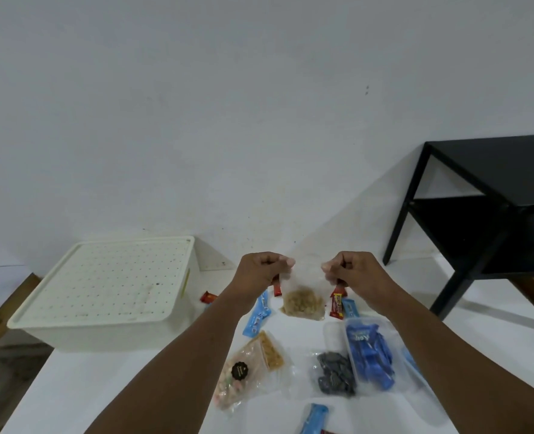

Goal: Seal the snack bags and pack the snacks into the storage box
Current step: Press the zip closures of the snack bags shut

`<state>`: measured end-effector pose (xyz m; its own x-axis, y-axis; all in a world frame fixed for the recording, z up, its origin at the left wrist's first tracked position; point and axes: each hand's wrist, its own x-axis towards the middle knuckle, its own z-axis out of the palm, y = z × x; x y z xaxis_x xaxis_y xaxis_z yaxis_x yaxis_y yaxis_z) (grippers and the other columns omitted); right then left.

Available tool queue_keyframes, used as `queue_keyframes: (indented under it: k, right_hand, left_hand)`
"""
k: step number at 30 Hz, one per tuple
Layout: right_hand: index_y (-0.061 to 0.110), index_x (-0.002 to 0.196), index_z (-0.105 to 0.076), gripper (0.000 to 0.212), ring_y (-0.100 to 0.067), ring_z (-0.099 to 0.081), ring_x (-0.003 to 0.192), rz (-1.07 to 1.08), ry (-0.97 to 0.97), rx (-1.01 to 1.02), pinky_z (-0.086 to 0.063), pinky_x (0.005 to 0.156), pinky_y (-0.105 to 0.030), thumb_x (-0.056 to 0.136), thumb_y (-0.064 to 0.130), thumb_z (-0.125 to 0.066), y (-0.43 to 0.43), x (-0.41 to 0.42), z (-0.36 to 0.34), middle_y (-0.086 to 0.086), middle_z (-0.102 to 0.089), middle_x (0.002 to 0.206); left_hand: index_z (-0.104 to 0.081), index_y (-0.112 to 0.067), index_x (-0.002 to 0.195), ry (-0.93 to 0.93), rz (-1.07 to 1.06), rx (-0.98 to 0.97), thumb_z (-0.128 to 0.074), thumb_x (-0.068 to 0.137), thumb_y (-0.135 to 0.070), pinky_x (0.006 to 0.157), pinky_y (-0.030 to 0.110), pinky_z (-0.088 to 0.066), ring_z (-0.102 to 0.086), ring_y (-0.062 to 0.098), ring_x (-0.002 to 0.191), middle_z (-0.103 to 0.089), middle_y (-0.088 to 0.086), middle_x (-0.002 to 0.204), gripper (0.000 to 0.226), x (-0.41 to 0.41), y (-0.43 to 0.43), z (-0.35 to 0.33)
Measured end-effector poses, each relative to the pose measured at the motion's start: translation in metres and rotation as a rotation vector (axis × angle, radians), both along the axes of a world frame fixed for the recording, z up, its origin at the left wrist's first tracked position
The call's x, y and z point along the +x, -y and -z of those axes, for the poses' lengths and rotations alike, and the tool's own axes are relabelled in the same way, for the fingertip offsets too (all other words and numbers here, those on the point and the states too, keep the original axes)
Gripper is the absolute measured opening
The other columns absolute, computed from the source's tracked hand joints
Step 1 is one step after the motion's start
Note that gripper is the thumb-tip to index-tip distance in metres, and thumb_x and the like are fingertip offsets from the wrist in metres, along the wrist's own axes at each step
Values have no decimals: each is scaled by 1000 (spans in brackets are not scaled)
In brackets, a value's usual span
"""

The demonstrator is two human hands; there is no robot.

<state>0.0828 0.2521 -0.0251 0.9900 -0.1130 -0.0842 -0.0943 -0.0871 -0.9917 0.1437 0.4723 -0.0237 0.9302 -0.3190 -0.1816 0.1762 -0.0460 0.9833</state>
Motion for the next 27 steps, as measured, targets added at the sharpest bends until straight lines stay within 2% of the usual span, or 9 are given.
queue_keyframes:
  k: [3, 6, 10, 14, 20, 22, 23, 25, 27]
  right_hand:
    - [10, 76, -70, 16, -17, -55, 62, -45, -34, 31, -45, 60, -29, 89, 20, -72, -3, 0, -6, -5, -64, 66]
    - [18, 71, -68, 23, -13, -50, 60, -67, -31, -125, -43, 59, -26, 86, 35, -74, -14, -1, -8, 2, -59, 64]
    - [14, 66, -66, 24, -17, -47, 62, -11, 41, -112, -39, 64, -35, 84, 25, -77, -20, 4, -14, -2, -56, 63]
    - [4, 73, -70, 24, -12, -55, 62, -43, 62, -116, -47, 67, -31, 82, 25, -79, -20, 2, -25, -9, -60, 68]
    - [8, 96, -69, 7, -28, -68, 68, -56, 31, 42, -48, 74, -45, 90, 6, -69, -8, -3, -28, -14, -66, 66]
    - [10, 94, -68, 7, -30, -66, 66, -21, 86, 14, -50, 70, -42, 91, 3, -67, -10, -1, -33, -12, -64, 59]
    - [10, 93, -69, 8, -31, -66, 67, 9, 110, -13, -51, 67, -39, 92, 3, -65, -13, 0, -36, -13, -66, 60]
    - [12, 94, -74, 15, -30, -68, 70, 73, 117, -57, -56, 65, -36, 93, 2, -62, -20, 5, -42, -17, -71, 70]
    - [9, 96, -75, 18, -29, -70, 78, 98, 55, -30, -60, 67, -33, 93, 0, -60, -26, 10, -48, -19, -74, 84]
  left_hand:
    - [-74, 0, 85, 6, -39, -40, -80, 82, -17, 86, 39, -58, -69, 24, 77, -74, 15, 79, 18, -1, -1, 2]
    - [-73, -5, 77, 63, -19, -1, -80, 82, -18, 87, 43, -58, -68, 27, 79, -76, 19, 83, 16, -4, 4, -2]
    - [-73, 2, 92, 31, 29, -33, -74, 88, -23, 91, 46, -57, -70, 26, 79, -74, 16, 83, 26, -5, 8, -7]
    - [-72, 4, 99, -42, 42, -81, -73, 88, -26, 95, 44, -57, -71, 25, 82, -71, 14, 85, 32, -5, 8, -4]
    - [-72, -4, 91, -70, 25, -110, -70, 91, -18, 91, 38, -55, -68, 22, 82, -70, 4, 78, 14, -2, 13, -10]
    - [-72, -3, 99, -26, -26, -51, -72, 90, -22, 86, 39, -55, -66, 20, 82, -71, 6, 86, 21, -5, 20, -9]
    - [-69, -7, 107, 15, -50, 22, -73, 89, -27, 81, 33, -55, -65, 17, 85, -70, 4, 95, 28, -7, 25, -8]
    - [-60, -20, 116, 120, -110, 183, -74, 87, -35, 77, 26, -53, -63, 12, 94, -64, -2, 108, 36, -12, 32, -9]
    - [-59, -23, 111, 184, -117, 186, -70, 90, -23, 80, 31, -58, -66, 20, 97, -64, 0, 108, 24, -16, 37, -13]
